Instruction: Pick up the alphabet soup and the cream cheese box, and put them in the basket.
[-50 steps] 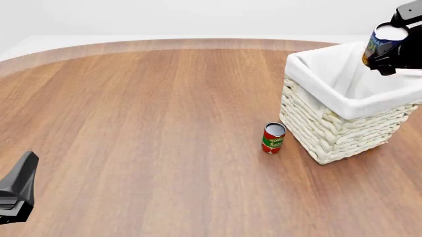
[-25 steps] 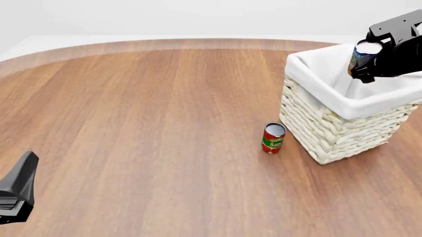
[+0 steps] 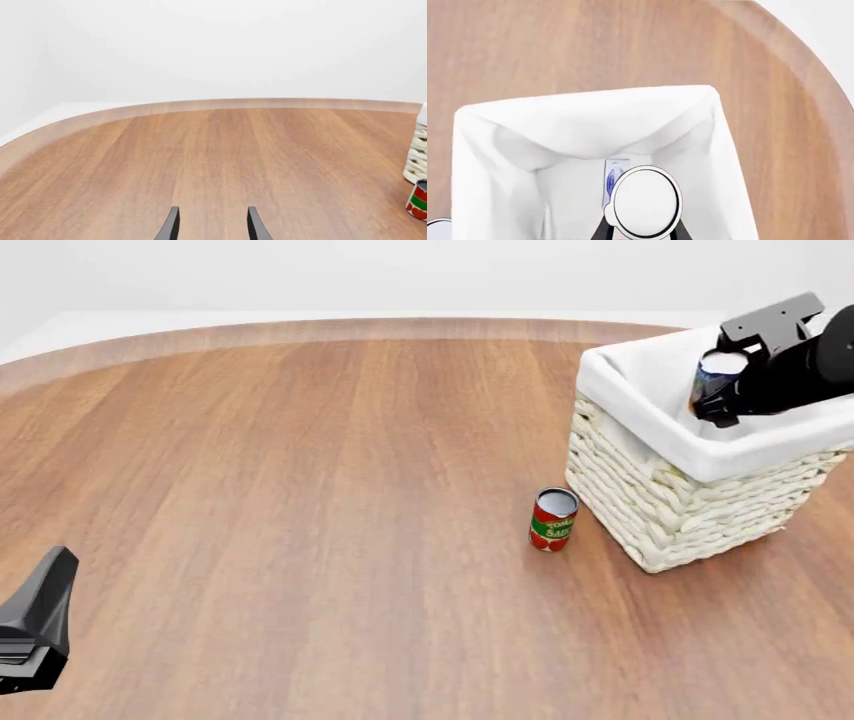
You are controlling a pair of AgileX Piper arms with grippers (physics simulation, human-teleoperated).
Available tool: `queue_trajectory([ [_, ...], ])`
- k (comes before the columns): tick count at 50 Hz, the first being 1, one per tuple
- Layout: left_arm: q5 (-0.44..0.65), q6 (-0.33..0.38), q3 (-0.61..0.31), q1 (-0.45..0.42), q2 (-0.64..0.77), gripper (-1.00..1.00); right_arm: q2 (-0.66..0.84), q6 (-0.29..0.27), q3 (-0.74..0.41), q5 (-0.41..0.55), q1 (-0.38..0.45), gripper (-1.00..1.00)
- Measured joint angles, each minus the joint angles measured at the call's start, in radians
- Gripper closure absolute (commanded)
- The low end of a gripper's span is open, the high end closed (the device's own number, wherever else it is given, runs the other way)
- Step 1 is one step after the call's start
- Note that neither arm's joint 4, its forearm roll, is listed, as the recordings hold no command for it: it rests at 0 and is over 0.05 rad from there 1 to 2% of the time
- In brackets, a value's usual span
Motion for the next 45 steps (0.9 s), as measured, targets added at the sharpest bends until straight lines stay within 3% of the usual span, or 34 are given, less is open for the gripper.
queue_trajectory([
  [37,0.0,0.0,0.0,0.0,0.0,-1.0,0.002,0.001,0.035,0.0,0.013,1.0],
  [38,0.0,0.0,0.0,0.0,0.0,-1.0,0.001,0.001,0.035,0.0,0.013,-1.0],
  [45,0.0,0.0,0.0,0.0,0.0,-1.0,-0.006,0.017,0.028,0.006,0.012,-1.0],
])
